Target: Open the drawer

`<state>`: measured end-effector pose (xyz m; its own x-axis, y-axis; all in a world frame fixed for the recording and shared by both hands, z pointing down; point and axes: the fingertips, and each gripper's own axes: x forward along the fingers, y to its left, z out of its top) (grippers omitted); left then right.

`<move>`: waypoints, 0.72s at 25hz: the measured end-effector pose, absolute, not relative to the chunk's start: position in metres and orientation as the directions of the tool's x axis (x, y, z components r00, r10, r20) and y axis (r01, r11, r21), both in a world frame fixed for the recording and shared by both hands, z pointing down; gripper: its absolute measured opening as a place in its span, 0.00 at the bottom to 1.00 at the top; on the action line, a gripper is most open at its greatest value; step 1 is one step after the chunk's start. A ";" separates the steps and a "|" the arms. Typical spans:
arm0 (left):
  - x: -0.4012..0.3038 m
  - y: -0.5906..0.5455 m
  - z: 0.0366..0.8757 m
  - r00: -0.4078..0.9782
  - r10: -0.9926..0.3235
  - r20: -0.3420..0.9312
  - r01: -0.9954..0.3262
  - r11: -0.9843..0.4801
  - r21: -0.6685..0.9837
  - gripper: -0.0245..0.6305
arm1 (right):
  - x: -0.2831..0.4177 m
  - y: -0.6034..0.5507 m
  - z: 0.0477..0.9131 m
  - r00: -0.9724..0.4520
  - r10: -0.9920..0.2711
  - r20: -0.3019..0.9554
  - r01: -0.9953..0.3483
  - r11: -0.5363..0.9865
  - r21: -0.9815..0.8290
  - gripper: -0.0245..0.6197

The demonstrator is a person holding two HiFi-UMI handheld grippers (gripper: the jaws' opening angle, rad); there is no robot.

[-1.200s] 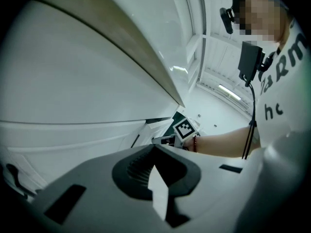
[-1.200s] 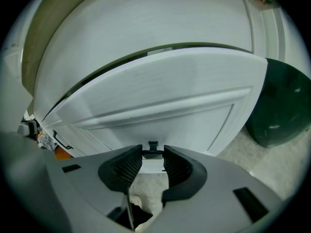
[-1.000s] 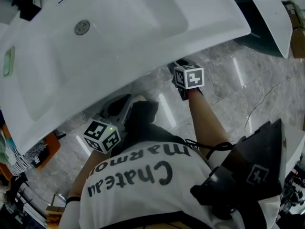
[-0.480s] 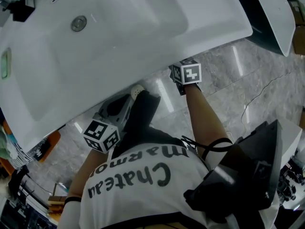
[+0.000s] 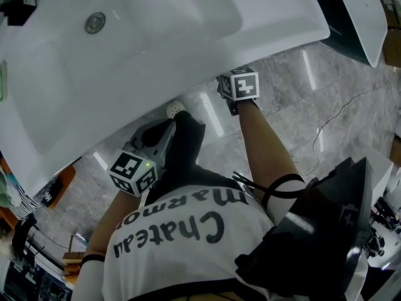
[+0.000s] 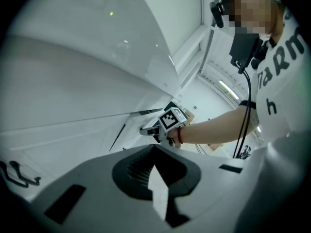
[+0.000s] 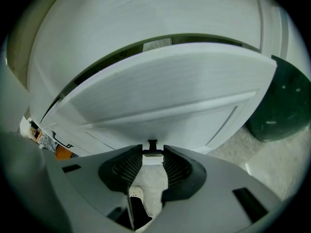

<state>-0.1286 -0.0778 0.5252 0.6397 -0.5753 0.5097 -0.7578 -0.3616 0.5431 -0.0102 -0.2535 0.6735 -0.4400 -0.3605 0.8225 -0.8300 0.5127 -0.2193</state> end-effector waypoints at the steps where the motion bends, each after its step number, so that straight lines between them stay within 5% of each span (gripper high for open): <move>1: -0.128 -0.077 0.527 0.635 -0.577 0.513 -0.762 -0.361 0.538 0.05 | -0.010 -0.255 0.672 -0.443 -0.368 0.817 -0.829 0.515 -0.217 0.26; 18: -0.122 -0.068 0.530 0.612 -0.589 0.528 -0.782 -0.351 0.515 0.05 | -0.008 -0.255 0.667 -0.439 -0.378 0.815 -0.830 0.518 -0.206 0.25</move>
